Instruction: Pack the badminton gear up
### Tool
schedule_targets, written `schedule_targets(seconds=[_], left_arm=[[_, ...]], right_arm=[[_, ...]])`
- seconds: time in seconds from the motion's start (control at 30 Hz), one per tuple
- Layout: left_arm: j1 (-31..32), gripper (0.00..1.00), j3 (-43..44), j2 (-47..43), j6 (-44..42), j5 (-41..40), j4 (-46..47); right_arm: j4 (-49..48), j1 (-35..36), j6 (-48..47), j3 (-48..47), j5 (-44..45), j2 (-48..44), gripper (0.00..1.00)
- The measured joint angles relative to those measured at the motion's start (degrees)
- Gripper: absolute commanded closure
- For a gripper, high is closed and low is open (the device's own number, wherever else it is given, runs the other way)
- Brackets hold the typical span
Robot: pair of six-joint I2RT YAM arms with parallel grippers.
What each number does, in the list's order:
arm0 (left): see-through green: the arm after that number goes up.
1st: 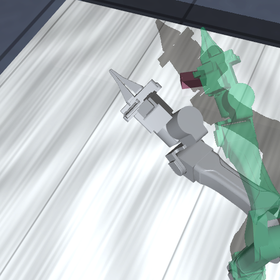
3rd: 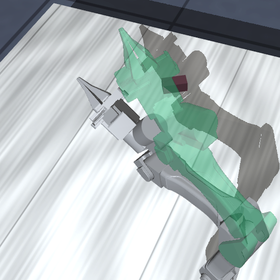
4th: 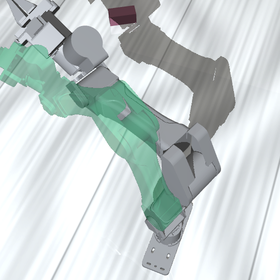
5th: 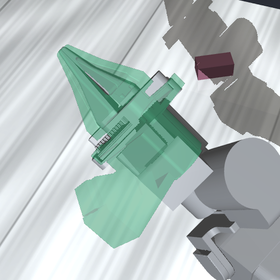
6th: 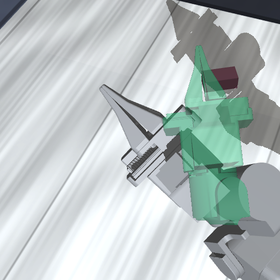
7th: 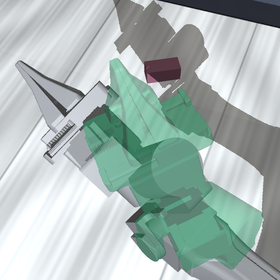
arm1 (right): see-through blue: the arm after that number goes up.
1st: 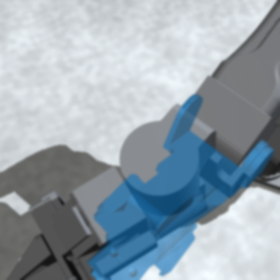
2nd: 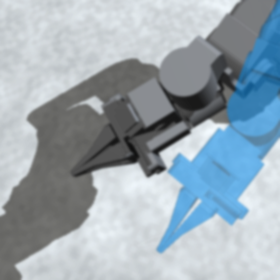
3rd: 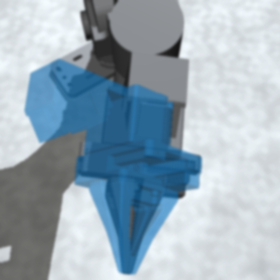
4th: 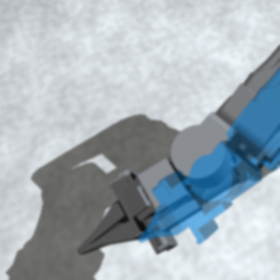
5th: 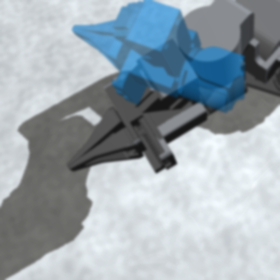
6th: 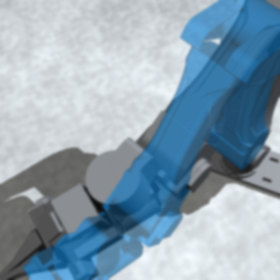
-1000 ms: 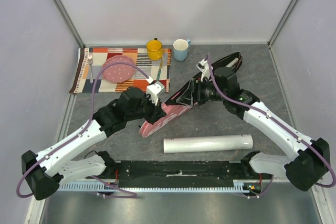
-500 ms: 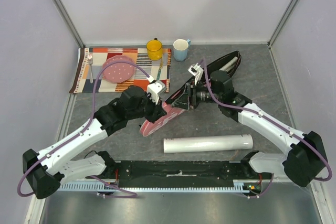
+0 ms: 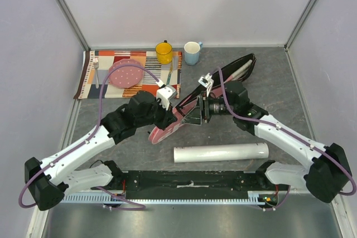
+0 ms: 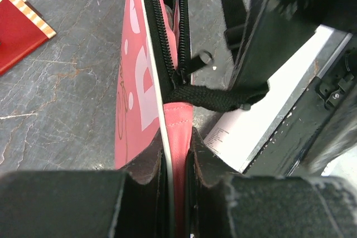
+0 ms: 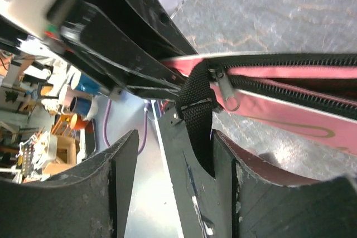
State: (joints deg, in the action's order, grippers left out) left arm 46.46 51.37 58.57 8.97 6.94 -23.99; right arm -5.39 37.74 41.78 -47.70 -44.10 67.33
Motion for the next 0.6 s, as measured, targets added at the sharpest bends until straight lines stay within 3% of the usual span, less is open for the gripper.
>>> schedule_targets(seconds=[0.17,0.33,0.6], left_arm=[[0.3,0.98,-0.6,-0.4,0.2,-0.4,0.5],[0.3,0.98,-1.3,-1.0,0.1,-0.8,1.3],[0.3,0.98,-7.0,-5.8,-1.4,-2.5,6.7]], right_arm=[[2.5,1.9,-1.1,0.0,1.4,3.7,0.32],[6.0,1.8,-0.7,-1.1,4.0,0.2,0.34],[8.0,-0.2,4.9,-2.5,8.2,-1.6,0.28]])
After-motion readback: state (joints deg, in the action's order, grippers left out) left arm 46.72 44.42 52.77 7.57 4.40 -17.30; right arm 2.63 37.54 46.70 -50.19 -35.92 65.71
